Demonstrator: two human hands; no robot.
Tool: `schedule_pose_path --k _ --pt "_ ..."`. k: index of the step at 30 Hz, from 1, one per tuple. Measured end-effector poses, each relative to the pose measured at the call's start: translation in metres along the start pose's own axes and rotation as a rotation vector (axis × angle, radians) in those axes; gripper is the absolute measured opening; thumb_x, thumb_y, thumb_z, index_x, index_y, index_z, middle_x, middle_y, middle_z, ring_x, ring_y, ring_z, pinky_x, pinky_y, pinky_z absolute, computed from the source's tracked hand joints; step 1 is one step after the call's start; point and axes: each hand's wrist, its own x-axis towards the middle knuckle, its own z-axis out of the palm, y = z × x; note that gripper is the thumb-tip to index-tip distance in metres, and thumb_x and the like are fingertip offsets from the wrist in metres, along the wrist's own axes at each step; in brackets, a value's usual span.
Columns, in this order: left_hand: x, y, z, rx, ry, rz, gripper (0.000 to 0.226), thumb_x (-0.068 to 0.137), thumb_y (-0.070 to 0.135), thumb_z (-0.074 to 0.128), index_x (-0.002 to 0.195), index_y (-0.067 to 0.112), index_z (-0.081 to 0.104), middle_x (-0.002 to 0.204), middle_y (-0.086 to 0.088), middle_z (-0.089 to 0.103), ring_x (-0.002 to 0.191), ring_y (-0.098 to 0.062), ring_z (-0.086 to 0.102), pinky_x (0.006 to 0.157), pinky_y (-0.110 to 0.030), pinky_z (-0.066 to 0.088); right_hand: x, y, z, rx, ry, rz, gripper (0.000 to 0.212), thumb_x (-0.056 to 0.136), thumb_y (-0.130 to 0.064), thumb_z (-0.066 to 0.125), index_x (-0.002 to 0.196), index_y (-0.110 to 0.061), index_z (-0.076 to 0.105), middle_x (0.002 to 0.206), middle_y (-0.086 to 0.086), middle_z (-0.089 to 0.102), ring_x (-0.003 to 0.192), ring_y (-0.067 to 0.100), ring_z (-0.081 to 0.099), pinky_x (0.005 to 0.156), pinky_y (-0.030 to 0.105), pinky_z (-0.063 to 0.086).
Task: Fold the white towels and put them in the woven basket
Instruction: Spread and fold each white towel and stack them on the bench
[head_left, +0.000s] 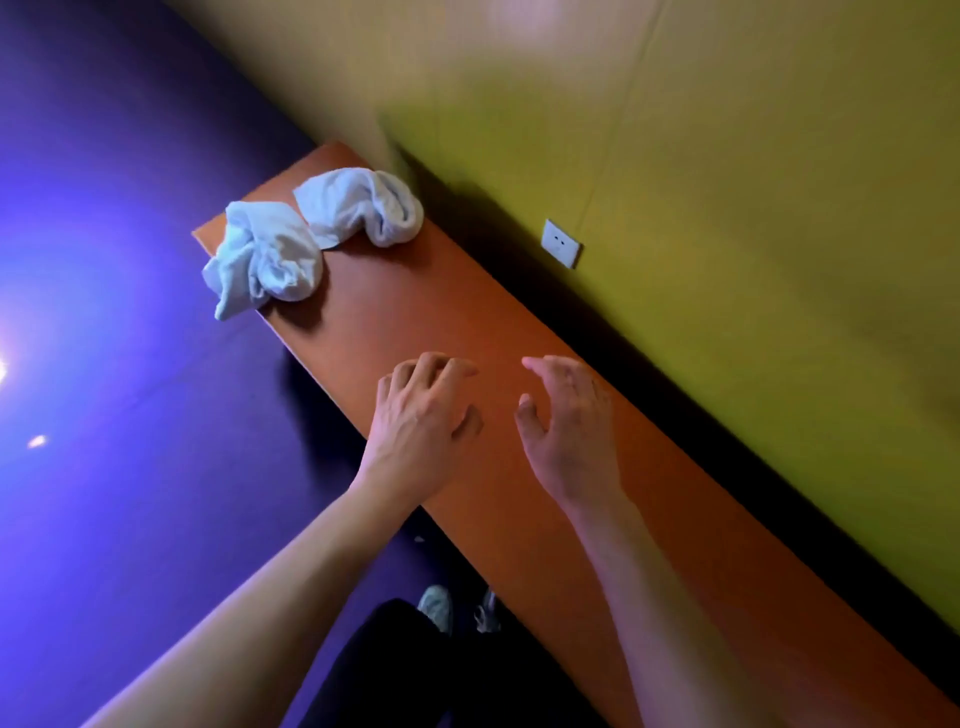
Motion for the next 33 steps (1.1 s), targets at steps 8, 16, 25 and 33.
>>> schedule_pose_path --k 8,16,25,33 --pt "0.039 -0.111 -0.019 -0.004 0.068 -0.196 0.033 0.09 0.033 0.062 0.122 0.027 0.059 0.119 0.001 0.057 0.109 -0.027 0.052 0.097 -0.043 0.042 0.087 -0.056 0.08 0.008 -0.175 -0.109 0.039 0.095 -0.031 0.05 0.132 -0.021 0.06 0.128 0.002 0.058 0.115 0.018 0.055 0.091 0.032 0.038" --pt "0.122 -0.265 -0.005 0.005 0.02 -0.283 0.035 0.091 0.037 0.058 0.124 0.025 0.06 0.12 0.001 0.058 0.112 -0.026 0.051 0.098 -0.041 0.039 0.195 -0.112 0.215 0.003 -0.252 -0.101 0.038 0.092 -0.028 0.054 0.128 -0.02 0.063 0.122 0.005 0.06 0.111 0.022 0.058 0.092 0.04 0.044" --pt "0.235 -0.431 0.044 0.137 -0.077 -0.235 0.047 0.083 0.013 0.059 0.129 0.02 0.059 0.126 -0.007 0.06 0.103 -0.039 0.056 0.085 -0.042 0.041 0.288 -0.139 0.369 0.051 -0.327 -0.079 0.042 0.083 -0.028 0.052 0.121 -0.018 0.068 0.113 0.007 0.063 0.105 0.031 0.062 0.09 0.046 0.049" --pt "0.303 -0.502 0.07 0.32 -0.033 -0.189 0.056 0.087 0.017 0.056 0.142 0.029 0.054 0.146 -0.021 0.045 0.112 -0.044 0.052 0.091 -0.053 0.045 0.302 -0.13 0.418 0.084 -0.373 -0.031 0.042 0.083 -0.025 0.055 0.122 -0.018 0.066 0.115 0.007 0.063 0.106 0.032 0.062 0.093 0.046 0.048"
